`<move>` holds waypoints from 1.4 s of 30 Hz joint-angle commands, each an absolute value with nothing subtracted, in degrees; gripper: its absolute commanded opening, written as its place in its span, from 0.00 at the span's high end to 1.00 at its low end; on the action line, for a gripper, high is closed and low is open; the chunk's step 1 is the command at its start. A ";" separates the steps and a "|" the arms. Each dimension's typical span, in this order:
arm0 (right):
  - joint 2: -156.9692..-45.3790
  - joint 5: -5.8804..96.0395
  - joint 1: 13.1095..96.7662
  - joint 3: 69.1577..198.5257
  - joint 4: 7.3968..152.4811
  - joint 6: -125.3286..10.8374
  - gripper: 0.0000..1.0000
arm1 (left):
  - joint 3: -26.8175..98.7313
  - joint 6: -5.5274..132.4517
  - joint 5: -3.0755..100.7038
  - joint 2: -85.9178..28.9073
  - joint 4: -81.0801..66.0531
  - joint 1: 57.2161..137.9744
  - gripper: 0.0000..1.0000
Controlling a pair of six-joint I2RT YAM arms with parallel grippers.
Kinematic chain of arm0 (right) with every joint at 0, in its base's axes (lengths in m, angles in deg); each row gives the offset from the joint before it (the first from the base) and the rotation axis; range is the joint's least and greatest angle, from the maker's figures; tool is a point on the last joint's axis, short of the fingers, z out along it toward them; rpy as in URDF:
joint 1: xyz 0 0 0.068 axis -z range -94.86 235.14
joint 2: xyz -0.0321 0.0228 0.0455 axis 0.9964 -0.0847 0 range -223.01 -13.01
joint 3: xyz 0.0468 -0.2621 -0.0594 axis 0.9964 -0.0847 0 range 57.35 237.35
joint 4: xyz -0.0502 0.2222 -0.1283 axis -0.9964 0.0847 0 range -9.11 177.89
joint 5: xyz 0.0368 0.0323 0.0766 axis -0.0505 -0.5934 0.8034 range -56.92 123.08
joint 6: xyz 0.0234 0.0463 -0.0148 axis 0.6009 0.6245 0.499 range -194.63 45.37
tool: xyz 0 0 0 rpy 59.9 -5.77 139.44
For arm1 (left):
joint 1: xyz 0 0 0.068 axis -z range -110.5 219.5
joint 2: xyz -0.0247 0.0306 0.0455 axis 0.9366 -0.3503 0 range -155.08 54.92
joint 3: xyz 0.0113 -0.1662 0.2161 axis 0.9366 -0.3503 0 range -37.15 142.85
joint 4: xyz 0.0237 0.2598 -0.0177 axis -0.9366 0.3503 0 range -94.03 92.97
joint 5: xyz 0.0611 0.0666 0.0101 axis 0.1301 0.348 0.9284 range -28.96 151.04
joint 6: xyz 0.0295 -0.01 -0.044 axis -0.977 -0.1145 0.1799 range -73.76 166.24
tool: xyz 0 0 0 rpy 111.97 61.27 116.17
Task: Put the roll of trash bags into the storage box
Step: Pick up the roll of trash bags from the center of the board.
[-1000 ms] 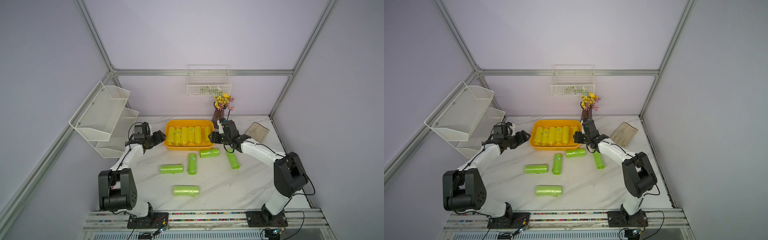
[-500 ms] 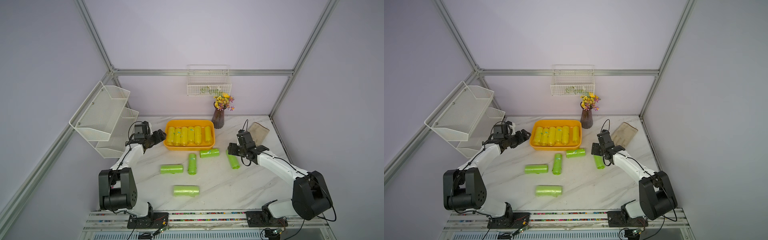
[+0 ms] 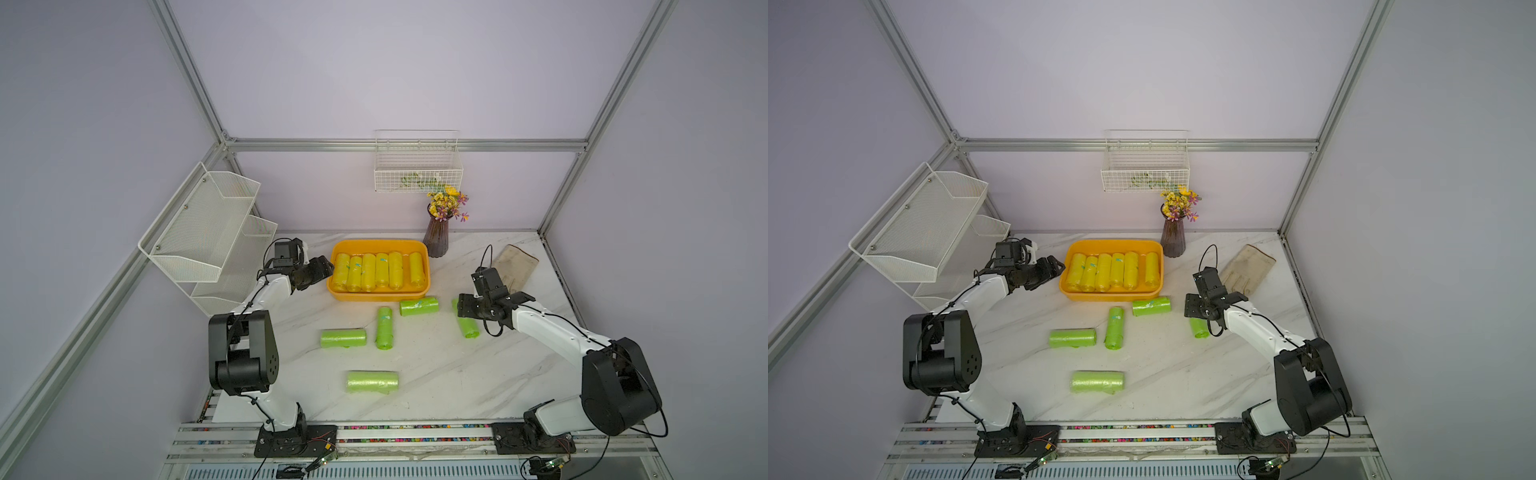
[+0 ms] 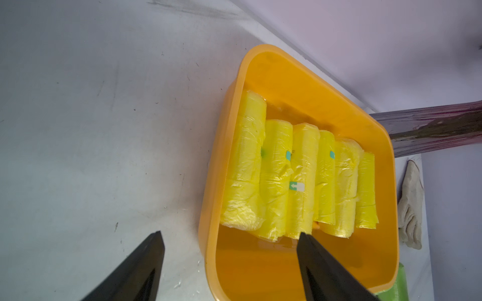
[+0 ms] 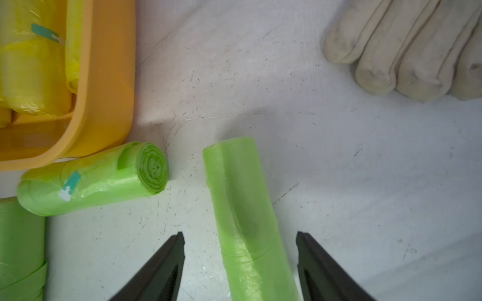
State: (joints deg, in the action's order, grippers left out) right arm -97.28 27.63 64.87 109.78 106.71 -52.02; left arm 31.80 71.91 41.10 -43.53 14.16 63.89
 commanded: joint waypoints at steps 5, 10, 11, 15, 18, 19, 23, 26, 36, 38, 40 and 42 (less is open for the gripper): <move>-100.90 27.05 65.28 111.91 109.84 -54.71 0.27 | 37.74 66.57 40.84 -48.43 17.06 64.55 0.25; -104.53 27.98 65.36 112.19 109.81 -55.42 0.28 | 41.22 63.83 42.61 -51.08 20.33 65.73 0.33; -104.96 28.13 65.36 112.13 109.87 -55.60 0.28 | 41.41 63.48 42.93 -51.29 20.69 66.01 0.34; -106.46 28.46 65.36 111.93 110.03 -56.49 0.30 | 41.38 61.32 44.61 -51.93 22.10 67.31 0.39; -107.77 29.42 65.36 111.87 110.08 -57.19 0.32 | 40.92 60.31 45.33 -52.29 23.03 68.27 0.40; -108.06 29.62 65.44 111.84 110.05 -57.29 0.32 | 40.50 60.30 45.54 -52.24 23.23 68.55 0.41; -108.81 30.57 65.41 111.93 109.89 -57.84 0.45 | 38.46 60.39 45.99 -51.67 23.18 69.54 0.44; -108.66 31.02 65.45 111.93 109.88 -58.45 0.50 | 37.01 60.48 46.67 -50.79 23.14 69.90 0.47; -104.75 35.91 65.69 112.88 110.13 -59.96 0.55 | 36.45 62.04 46.40 -48.04 23.73 69.93 0.47; -103.95 36.61 65.83 113.66 110.46 -60.21 0.55 | 36.68 62.96 45.35 -47.69 23.66 70.03 0.47; -103.25 37.49 65.98 115.15 111.06 -60.63 0.55 | 36.68 63.62 45.18 -47.18 23.55 70.20 0.47; -103.00 38.70 65.98 116.95 111.47 -60.91 0.55 | 36.58 63.82 45.51 -46.63 23.50 70.28 0.46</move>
State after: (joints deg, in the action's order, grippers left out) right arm -105.61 36.41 65.61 113.23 111.44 -59.80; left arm 35.38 62.69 46.26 -49.63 23.96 69.94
